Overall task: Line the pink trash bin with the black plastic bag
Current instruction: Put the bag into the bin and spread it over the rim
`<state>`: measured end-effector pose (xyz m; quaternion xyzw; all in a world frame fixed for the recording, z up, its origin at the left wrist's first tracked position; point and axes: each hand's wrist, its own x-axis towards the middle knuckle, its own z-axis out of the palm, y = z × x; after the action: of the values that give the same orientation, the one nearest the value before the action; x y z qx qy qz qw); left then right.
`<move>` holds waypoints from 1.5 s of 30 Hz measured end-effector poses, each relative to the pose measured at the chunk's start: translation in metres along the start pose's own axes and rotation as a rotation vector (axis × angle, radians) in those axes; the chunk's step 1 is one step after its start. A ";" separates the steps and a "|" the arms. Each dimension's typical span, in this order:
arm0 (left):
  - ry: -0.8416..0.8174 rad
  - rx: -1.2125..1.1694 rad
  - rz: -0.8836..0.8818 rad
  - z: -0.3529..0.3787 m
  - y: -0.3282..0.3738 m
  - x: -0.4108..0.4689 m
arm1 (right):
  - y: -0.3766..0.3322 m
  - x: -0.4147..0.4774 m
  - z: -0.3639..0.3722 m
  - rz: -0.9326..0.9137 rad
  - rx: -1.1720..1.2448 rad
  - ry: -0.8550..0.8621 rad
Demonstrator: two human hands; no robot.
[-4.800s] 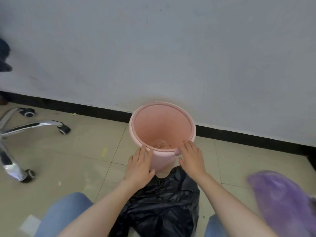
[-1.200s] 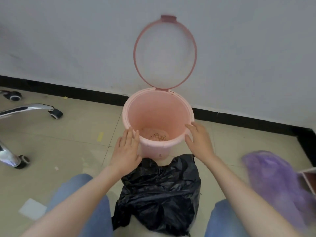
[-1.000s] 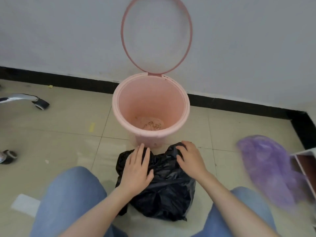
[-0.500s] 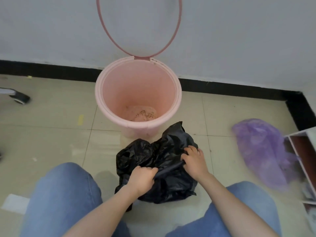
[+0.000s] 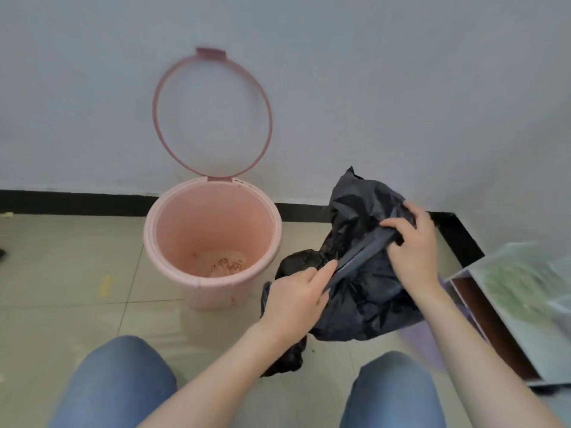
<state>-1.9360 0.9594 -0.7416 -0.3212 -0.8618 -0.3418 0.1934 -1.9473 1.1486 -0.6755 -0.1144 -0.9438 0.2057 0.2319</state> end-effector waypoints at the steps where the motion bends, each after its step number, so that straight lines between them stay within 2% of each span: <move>1: 0.071 0.003 0.036 -0.013 0.006 0.010 | -0.013 0.007 -0.013 0.026 0.097 0.049; 4: 0.274 0.043 0.139 -0.053 0.017 0.026 | -0.052 0.024 -0.036 -0.056 0.312 0.158; 6: 0.352 0.049 0.158 -0.077 0.018 0.026 | -0.075 0.034 -0.035 -0.149 0.406 0.137; 11: 0.384 0.112 0.091 -0.117 0.005 0.009 | -0.127 0.047 -0.004 -0.317 0.654 -0.043; 15: 0.354 0.080 -0.070 -0.131 -0.013 -0.015 | -0.150 0.053 0.043 -0.372 0.603 -0.259; 17: 0.253 0.084 -0.223 -0.126 -0.024 -0.022 | -0.151 0.056 0.072 -0.403 0.453 -0.389; 18: 0.137 0.092 -0.314 -0.120 -0.030 -0.023 | -0.150 0.056 0.088 -0.447 0.323 -0.449; 21: -0.382 0.153 -0.566 -0.087 -0.051 -0.030 | -0.144 0.048 0.122 -0.579 -0.156 -0.543; 22: -0.484 0.181 -0.606 -0.075 -0.056 -0.032 | -0.143 0.042 0.126 -0.576 -0.238 -0.545; 25: -0.546 0.207 -0.655 -0.050 -0.072 -0.035 | -0.135 0.024 0.122 -0.508 -0.233 -0.350; 26: -0.554 0.208 -0.651 -0.047 -0.076 -0.036 | -0.129 0.018 0.118 -0.421 -0.180 -0.248; 28: -0.513 0.178 -0.617 -0.047 -0.080 -0.037 | -0.109 0.007 0.113 -0.066 -0.045 -0.080; 29: -0.449 0.174 -0.593 -0.050 -0.080 -0.037 | -0.098 0.002 0.111 0.181 0.058 -0.063; 31: -0.213 0.224 -0.586 -0.057 -0.083 -0.037 | -0.083 -0.009 0.112 0.656 0.429 -0.185; 32: -0.136 0.254 -0.635 -0.062 -0.086 -0.036 | -0.078 -0.016 0.115 0.786 0.657 -0.281; 33: -0.137 0.208 -0.731 -0.067 -0.092 -0.036 | -0.076 -0.022 0.118 0.831 0.832 -0.356; 35: -0.238 -0.049 -0.904 -0.074 -0.102 -0.036 | -0.080 -0.031 0.123 0.735 0.941 -0.386; 38: -0.282 -0.257 -0.877 -0.079 -0.103 -0.034 | -0.098 -0.026 0.121 0.584 0.910 -0.288; 42: -0.034 -0.523 -0.852 -0.089 -0.079 -0.013 | -0.130 0.003 0.087 0.409 0.850 -0.110; 45: 0.049 -0.597 -0.716 -0.106 -0.045 0.010 | -0.150 0.030 0.045 0.300 0.911 0.079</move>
<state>-1.9617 0.8624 -0.6836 -0.0371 -0.7776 -0.6275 -0.0172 -2.0128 1.0091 -0.6336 -0.1440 -0.7212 0.6249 0.2619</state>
